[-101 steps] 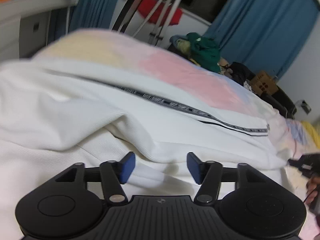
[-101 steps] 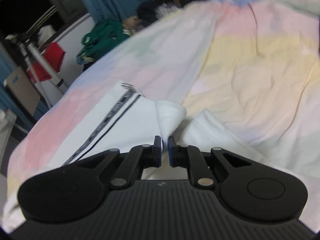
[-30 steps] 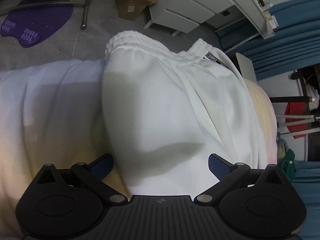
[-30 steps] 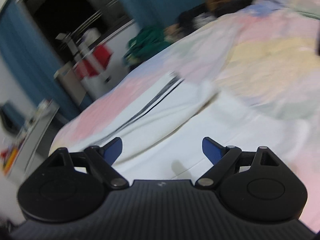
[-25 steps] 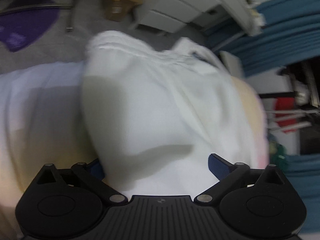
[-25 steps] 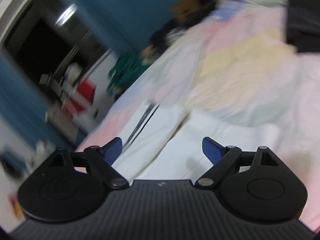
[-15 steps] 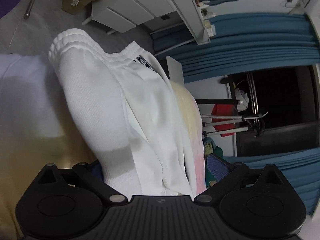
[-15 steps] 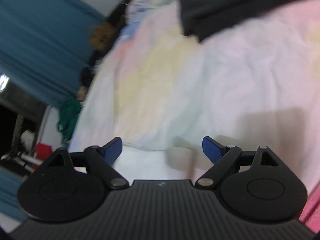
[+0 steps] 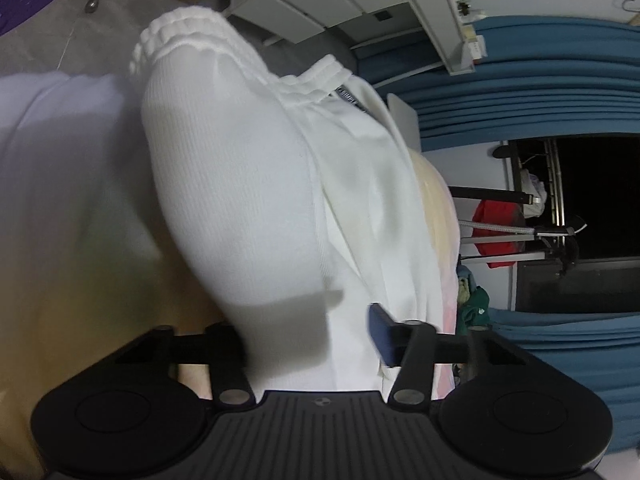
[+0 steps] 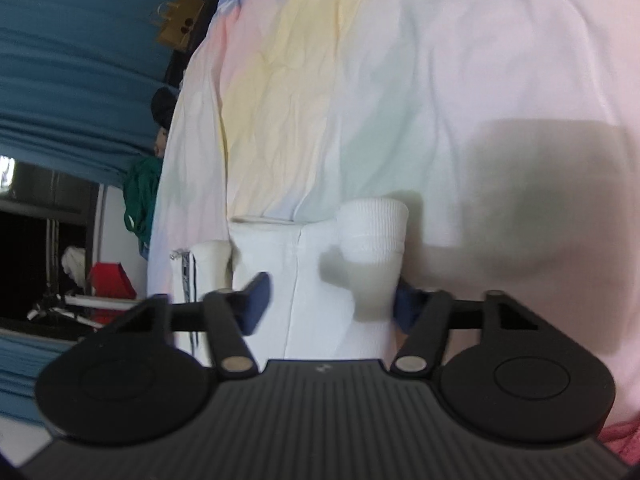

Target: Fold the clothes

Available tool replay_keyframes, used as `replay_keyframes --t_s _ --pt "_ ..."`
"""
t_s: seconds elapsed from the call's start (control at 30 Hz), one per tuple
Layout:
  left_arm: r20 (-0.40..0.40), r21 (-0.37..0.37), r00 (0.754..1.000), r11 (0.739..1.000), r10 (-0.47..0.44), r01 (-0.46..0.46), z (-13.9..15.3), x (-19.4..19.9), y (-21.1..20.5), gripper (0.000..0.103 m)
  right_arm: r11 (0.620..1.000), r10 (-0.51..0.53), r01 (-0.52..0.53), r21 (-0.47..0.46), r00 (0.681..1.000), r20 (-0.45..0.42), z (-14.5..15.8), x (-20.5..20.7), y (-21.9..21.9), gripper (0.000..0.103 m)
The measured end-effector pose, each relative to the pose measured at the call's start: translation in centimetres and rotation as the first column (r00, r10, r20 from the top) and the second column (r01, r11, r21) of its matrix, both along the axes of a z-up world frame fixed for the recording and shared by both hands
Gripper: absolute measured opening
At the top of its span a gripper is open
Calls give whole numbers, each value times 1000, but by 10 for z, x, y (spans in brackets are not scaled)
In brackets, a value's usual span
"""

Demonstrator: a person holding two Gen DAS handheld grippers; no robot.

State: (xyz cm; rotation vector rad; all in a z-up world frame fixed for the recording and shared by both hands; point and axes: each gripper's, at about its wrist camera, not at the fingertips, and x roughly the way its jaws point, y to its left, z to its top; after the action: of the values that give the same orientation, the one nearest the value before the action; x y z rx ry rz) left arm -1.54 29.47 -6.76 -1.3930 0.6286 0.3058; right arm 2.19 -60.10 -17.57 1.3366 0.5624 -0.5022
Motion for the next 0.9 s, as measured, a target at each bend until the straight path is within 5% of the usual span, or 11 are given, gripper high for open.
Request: replay_keyframes --t_s 0.03,0.1,0.2,0.47,0.7,0.9 --pt "3 3 1000 1000 1 -1 -1 0 1 41 1000 7 -7 -2 1000 -8 -1 3 1 32" --pt "5 0 1000 1000 4 -4 -1 -1 4 32 1000 7 -7 11 1000 -4 -2 6 2 17" --pt "10 0 1000 1000 7 -7 -1 -3 6 22 998 19 -18 -55 1000 17 11 5 1 8" --pt "81 26 997 999 17 -19 18 -21 5 13 984 47 -26 -176 992 119 43 -2 10 6" --pt "149 98 988 995 -32 17 62 -46 10 12 978 75 -43 -203 986 150 65 -20 6 6" --pt "146 96 987 994 -73 60 96 -5 20 13 963 108 -69 -259 984 139 99 17 11 6"
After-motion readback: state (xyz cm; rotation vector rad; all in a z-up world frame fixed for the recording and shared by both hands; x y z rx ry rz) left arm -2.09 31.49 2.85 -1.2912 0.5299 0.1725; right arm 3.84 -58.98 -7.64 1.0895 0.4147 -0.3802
